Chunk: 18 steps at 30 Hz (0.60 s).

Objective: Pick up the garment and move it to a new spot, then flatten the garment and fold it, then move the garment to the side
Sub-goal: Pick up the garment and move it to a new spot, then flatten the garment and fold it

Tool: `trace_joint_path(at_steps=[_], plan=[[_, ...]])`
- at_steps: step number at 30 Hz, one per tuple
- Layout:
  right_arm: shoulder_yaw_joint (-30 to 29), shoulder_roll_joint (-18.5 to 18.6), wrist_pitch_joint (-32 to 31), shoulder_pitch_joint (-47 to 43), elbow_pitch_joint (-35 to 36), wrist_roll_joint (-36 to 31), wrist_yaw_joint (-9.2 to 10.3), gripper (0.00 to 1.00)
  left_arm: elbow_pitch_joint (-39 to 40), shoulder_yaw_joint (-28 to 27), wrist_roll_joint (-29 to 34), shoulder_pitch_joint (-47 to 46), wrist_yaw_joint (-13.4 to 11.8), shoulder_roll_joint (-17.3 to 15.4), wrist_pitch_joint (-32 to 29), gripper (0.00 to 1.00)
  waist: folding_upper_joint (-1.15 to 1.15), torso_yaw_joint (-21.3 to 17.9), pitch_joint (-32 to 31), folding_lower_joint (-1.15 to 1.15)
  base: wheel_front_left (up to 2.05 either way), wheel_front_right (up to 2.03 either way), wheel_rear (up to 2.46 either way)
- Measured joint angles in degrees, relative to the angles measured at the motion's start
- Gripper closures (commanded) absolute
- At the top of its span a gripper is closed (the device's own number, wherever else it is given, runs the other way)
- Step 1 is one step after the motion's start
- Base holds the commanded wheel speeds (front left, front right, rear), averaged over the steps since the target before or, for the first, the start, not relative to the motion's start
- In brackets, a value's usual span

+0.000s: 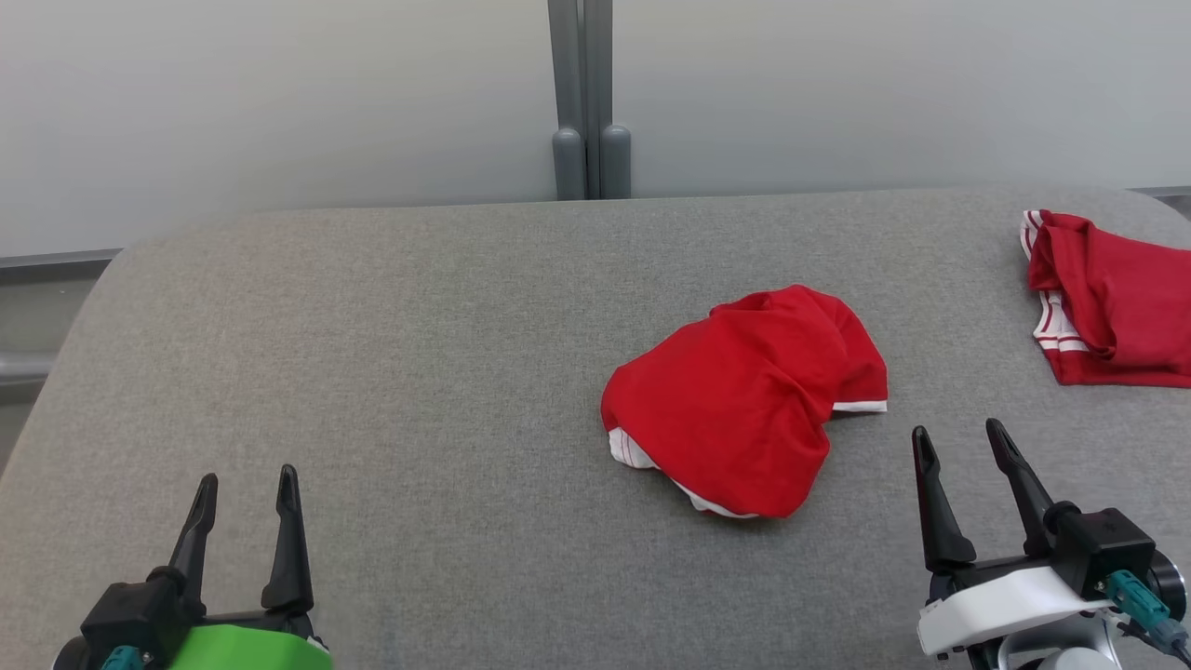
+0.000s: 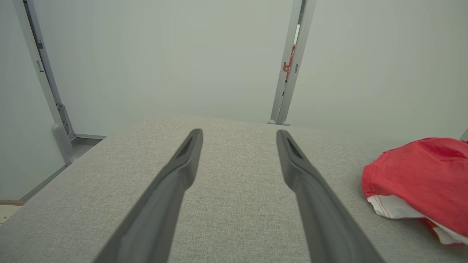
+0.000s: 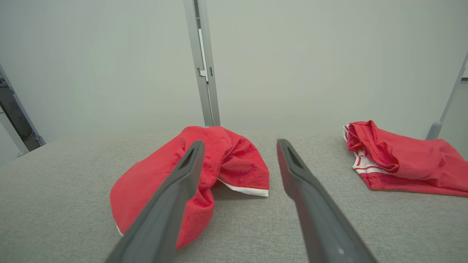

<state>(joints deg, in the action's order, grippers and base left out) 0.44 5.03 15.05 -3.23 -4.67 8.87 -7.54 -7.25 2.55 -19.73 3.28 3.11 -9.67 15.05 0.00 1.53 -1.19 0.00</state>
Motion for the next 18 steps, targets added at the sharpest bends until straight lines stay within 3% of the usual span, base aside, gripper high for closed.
trace_joint_path(at_steps=[18], plan=[[0.99, -0.52, 0.0, 0.01, -1.2, 0.2, 0.0, 0.0, -2.01, -2.64, 3.36, 0.48, 3.48, 2.76, 0.0, 0.0, 0.0, 0.26, 0.03, 0.0, 0.0, 0.0, 0.0]])
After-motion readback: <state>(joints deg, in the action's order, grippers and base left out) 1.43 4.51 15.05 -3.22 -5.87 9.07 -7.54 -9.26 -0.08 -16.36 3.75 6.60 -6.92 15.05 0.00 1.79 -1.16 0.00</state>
